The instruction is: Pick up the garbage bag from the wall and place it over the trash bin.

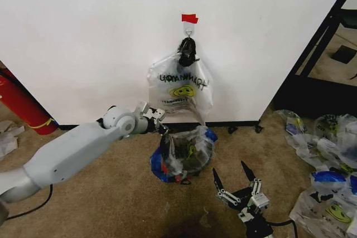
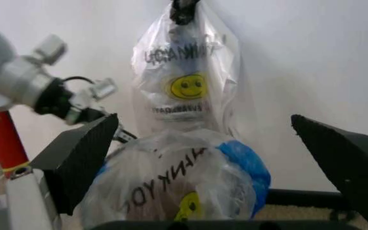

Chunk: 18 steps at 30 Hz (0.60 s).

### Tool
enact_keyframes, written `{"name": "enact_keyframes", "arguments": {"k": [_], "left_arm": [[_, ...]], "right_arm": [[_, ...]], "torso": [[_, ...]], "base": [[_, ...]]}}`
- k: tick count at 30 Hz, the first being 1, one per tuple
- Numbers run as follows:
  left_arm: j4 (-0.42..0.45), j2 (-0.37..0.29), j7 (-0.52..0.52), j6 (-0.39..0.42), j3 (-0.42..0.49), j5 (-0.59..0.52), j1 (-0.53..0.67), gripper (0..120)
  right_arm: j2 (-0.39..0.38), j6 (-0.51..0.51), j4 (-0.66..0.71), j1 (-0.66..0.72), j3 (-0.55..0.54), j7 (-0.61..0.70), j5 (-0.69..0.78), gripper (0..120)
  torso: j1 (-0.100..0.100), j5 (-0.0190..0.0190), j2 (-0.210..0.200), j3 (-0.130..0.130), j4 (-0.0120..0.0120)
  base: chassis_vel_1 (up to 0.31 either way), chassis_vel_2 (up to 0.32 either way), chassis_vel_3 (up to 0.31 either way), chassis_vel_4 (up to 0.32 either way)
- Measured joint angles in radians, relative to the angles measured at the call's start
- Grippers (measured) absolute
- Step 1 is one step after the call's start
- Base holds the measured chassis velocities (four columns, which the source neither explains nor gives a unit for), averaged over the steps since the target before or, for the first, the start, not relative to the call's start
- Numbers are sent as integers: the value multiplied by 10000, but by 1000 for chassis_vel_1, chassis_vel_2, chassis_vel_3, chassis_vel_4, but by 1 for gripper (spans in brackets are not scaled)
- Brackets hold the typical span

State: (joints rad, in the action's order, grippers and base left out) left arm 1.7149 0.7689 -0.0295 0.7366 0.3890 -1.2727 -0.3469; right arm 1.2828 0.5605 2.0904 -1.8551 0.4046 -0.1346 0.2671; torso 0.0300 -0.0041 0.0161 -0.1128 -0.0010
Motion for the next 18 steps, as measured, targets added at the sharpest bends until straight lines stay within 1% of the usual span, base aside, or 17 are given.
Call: {"name": "enact_keyframes", "arguments": {"k": [1, 2, 4, 7, 8, 9, 10, 12, 14, 16, 18], "left_arm": [[0, 0, 0, 0, 0, 0, 0, 2], [209, -67, -209, 1, -278, -160, -269, 2], [945, -214, -1319, 6, -1438, -925, -1300, 2], [1811, -349, -2800, -114, -2736, -2128, -2423, 2], [1811, -349, -2800, -114, -2736, -2128, -2423, 2], [2164, -463, -3248, -228, -3188, -2446, -2928, 2], [2273, -506, -3352, -263, -3331, -2509, -3103, 2], [2849, -811, -3729, -447, -4151, -2642, -4213, 2], [3159, -918, -4003, -638, -4727, -2646, -5038, 2], [3189, -900, -4056, -678, -4799, -2646, -5149, 2], [3247, -748, -4253, -807, -4953, -2645, -5458, 2]], "right_arm": [[0, 0, 0, 0, 0, 0, 0, 100], [-4, -19, 0, 15, 3, 22, 15, 100], [-12, -99, 1, 86, -1, 93, 67, 100], [-29, -243, 36, 170, -67, 245, 97, 100], [-29, -243, 36, 170, -67, 245, 97, 100], [-58, -301, 50, 214, -82, 342, 96, 100], [-67, -320, 58, 226, -85, 373, 96, 100], [-117, -456, 142, 283, -87, 554, 105, 100], [-173, -600, 193, 346, -71, 704, 140, 100], [-180, -625, 197, 363, -64, 730, 146, 100], [-218, -725, 221, 424, -43, 810, 163, 100]], "torso": [[0, 0, 0, 0, 0], [0, 1, 0, 0, 0], [1, -2, 0, 0, 1], [0, -1, 0, 1, 1], [0, -1, 0, 1, 1], [0, 1, 0, 1, 0], [0, 2, 0, 1, -1], [0, -1, 0, 1, 1], [0, 2, 0, 1, 7], [0, 1, 0, 1, 6], [0, 2, 0, 1, 5]], "base": [[0, 0, 0, 0], [0, 0, 0, 0], [0, 0, 0, 0], [0, 0, 0, 0], [0, 0, 0, 0], [0, 0, 0, 0], [0, 0, 0, 0], [0, 0, 0, 0], [0, 0, 0, 0], [0, 0, 0, 0], [0, 0, 0, 0]]}}
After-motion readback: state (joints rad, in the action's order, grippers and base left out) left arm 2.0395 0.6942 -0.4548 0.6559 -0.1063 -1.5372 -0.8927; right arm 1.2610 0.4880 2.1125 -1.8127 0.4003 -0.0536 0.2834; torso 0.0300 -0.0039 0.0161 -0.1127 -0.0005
